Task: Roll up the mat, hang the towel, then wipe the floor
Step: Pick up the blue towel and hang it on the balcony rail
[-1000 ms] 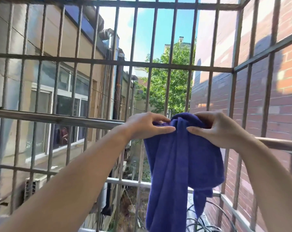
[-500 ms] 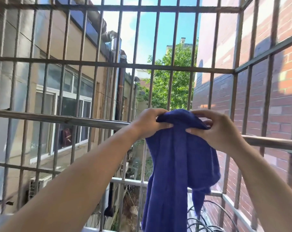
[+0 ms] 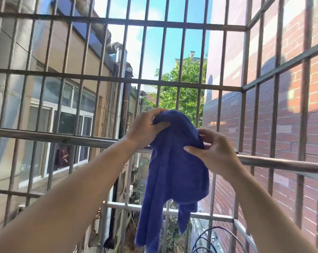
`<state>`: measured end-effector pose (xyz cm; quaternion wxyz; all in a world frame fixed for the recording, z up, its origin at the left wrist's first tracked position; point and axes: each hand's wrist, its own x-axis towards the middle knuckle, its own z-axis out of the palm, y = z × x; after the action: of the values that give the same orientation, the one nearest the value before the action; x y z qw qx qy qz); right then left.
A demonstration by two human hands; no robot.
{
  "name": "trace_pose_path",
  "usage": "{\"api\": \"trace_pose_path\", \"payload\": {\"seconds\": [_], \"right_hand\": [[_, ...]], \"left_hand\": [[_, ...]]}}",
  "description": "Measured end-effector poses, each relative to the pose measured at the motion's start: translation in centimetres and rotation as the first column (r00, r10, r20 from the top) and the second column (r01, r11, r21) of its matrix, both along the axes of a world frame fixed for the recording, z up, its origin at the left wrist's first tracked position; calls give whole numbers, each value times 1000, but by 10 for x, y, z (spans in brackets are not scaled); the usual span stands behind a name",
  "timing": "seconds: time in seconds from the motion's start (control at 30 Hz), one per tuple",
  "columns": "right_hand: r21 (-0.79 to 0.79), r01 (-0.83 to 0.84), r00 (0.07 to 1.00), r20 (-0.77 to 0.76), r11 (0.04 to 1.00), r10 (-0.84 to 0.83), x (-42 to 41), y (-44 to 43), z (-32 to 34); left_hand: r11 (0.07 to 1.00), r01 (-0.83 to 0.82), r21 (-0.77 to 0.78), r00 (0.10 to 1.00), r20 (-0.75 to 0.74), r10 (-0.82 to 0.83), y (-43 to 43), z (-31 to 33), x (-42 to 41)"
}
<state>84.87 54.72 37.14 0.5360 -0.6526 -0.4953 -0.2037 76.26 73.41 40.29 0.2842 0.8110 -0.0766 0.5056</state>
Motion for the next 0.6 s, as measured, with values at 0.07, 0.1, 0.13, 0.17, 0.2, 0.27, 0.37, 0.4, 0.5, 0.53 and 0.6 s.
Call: {"api": "trace_pose_path", "payload": {"seconds": [0.07,0.1,0.13,0.17,0.2,0.27,0.37,0.4,0.5,0.53,0.6], "right_hand": [[-9,17,1000,-15,1000,-17,3,-3,14],[-11,48,999,10,999,-48,5,-5,25],[-12,98,993,67,995,-97,7,-8,36],[-10,159,978,138,987,-156,9,-9,49],[-4,217,954,214,976,-211,11,-9,62],[1,301,898,338,954,-283,12,-4,85],[3,368,820,470,930,-326,19,11,108],[-1,374,811,485,927,-327,22,17,110],[-103,374,846,446,921,-294,43,33,94],[-155,363,862,430,919,-268,50,36,84],[-264,295,914,359,918,-191,64,38,65]], "left_hand": [[1000,-4,16,1000,0,4,3,6,-7],[1000,-9,16,1000,0,9,6,10,-10],[1000,-22,16,1000,-3,22,9,14,-12],[999,-39,16,999,-6,39,13,17,-15],[998,-57,13,998,-5,57,17,20,-16],[997,-71,-2,997,1,71,21,25,-18],[995,-95,-42,995,10,95,26,29,-14],[991,-121,-52,993,-10,121,28,28,-11],[980,-199,4,970,-141,198,33,15,-1],[973,-224,55,952,-203,230,35,8,3],[957,-249,147,902,-325,284,36,-3,8]]}}
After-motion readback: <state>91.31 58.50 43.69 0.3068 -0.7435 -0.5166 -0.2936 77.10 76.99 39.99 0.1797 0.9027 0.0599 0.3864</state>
